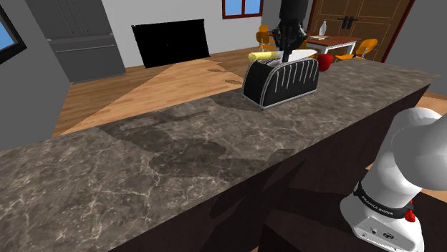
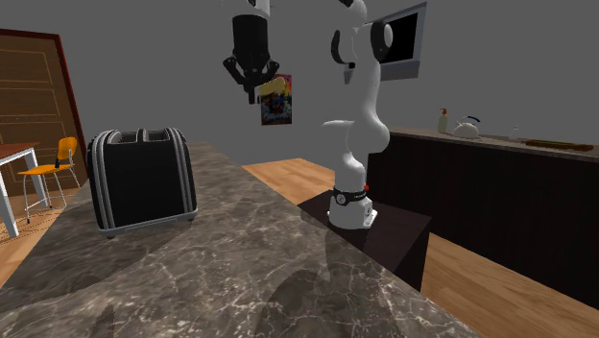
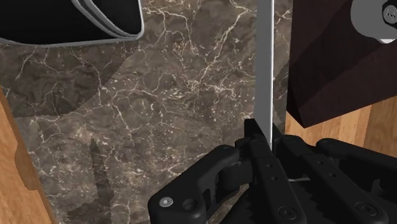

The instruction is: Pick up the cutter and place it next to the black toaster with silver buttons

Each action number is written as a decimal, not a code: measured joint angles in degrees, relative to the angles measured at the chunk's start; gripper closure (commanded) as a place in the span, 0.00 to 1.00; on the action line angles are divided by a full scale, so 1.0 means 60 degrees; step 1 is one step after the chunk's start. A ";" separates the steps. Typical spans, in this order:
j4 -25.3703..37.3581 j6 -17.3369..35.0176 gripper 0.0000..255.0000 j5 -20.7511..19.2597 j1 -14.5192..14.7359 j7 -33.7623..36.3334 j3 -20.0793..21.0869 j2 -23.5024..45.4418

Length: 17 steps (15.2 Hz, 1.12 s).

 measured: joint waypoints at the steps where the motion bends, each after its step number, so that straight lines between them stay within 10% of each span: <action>1: -0.0101 -0.0019 1.00 -0.0085 -0.0076 -0.0186 -0.0135 -0.0128; 17: 0.0245 -0.0482 1.00 -0.1502 -0.1171 -0.3726 -0.2867 -0.0623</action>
